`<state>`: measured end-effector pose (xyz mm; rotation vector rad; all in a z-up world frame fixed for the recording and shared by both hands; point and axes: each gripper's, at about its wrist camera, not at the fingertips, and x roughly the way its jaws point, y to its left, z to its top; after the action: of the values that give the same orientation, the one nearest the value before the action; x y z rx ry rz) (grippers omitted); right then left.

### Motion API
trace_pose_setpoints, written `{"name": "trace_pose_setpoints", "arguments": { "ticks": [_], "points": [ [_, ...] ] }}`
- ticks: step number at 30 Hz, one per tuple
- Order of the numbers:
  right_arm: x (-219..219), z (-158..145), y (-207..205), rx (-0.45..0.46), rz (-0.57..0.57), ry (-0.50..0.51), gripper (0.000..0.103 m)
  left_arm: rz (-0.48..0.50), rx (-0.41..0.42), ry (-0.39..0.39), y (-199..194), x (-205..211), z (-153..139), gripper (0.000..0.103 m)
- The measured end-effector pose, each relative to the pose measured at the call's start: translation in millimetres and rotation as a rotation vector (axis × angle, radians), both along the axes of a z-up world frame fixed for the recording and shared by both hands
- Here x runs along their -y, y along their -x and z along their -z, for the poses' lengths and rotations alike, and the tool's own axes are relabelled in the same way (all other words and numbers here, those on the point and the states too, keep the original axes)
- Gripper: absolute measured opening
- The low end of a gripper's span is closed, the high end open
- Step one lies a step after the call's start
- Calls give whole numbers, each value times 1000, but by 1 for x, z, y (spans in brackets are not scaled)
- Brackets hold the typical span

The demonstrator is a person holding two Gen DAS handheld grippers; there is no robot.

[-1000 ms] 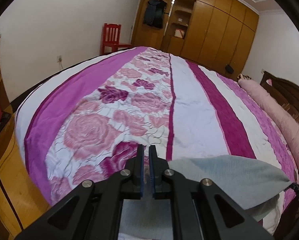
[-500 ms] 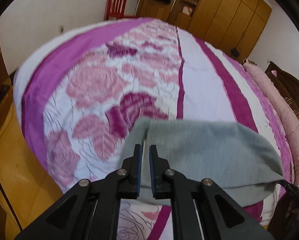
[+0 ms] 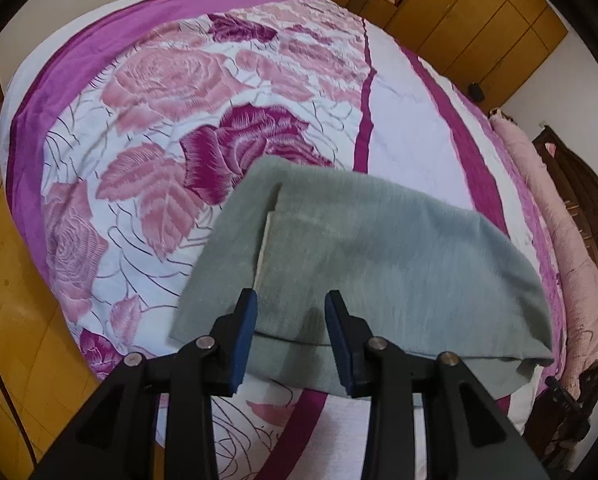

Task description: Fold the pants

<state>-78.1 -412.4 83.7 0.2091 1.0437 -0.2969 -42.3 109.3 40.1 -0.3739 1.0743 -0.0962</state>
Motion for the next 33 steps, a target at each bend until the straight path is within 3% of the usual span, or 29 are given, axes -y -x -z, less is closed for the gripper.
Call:
{"name": "trace_pose_setpoints", "arguments": {
  "ticks": [4, 10, 19, 23, 25, 28, 30, 33],
  "points": [
    [15, 4, -2, 21, 71, -136, 35, -8, -22, -45, -1, 6, 7, 38],
    [28, 5, -8, 37, 155, -264, 35, -30, -23, -29, -2, 4, 12, 42],
    [58, 30, -18, 71, 350, -586, 36, -47, -31, -12, -5, 4, 12, 42],
    [61, 39, -25, 68, 367, -613, 36, -45, -34, -28, -7, 8, 11, 41],
    [61, 41, -29, 59, 365, -610, 35, -33, -26, -28, -7, 10, 8, 26],
    [63, 39, -32, 69, 366, -589, 17, -26, -10, -20, -7, 11, 4, 10],
    [65, 33, -31, 93, 358, -568, 4, -23, 6, -12, -6, 11, -2, 6],
    [72, 19, -28, 126, 346, -539, 3, -16, 50, -8, -5, 9, -19, 5]
  ]
}}
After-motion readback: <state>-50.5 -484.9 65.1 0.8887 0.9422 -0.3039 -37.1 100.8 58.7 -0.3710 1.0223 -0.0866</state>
